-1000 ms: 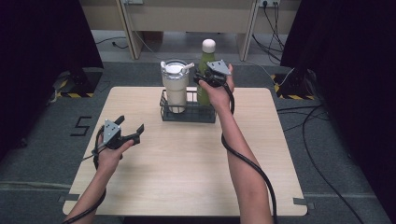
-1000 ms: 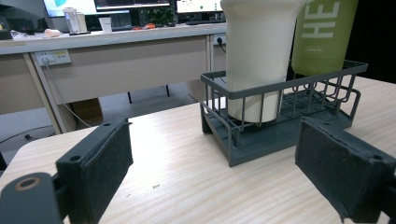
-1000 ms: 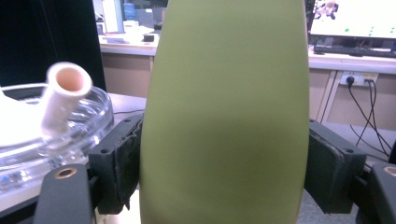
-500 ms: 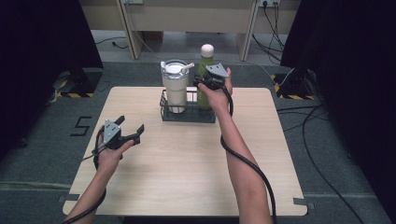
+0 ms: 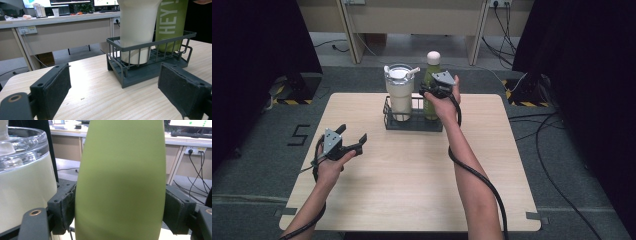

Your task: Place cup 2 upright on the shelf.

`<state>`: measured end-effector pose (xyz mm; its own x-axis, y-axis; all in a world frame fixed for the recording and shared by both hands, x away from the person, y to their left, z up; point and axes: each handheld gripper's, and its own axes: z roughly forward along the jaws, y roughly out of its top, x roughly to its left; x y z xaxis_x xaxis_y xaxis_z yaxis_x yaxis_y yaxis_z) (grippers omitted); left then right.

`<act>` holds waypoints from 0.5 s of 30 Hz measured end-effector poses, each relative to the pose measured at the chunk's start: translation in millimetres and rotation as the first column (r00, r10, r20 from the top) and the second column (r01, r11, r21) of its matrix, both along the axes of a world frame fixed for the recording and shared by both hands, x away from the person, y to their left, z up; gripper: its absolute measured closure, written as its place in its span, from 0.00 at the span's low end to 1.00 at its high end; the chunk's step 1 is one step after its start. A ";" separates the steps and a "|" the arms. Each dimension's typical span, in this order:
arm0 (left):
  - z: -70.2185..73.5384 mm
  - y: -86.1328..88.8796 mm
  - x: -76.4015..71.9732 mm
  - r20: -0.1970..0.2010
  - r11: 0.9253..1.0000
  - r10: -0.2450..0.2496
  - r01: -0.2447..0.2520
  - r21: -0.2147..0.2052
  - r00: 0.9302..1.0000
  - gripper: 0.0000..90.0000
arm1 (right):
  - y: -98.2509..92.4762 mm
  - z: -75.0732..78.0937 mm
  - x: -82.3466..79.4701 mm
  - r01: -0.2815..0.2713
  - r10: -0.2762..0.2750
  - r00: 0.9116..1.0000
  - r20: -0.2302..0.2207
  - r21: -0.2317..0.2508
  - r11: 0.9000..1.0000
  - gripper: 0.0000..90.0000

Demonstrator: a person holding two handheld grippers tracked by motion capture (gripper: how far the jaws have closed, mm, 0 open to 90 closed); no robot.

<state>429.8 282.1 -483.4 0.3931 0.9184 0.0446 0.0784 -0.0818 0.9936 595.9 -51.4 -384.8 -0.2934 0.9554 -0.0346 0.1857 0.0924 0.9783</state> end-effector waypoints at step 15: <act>-0.2 0.4 -0.2 -0.002 1.000 0.000 0.000 -0.008 1.000 0.11 | -3.4 -6.1 -4.2 -0.004 0.003 1.000 0.010 0.036 0.999 0.19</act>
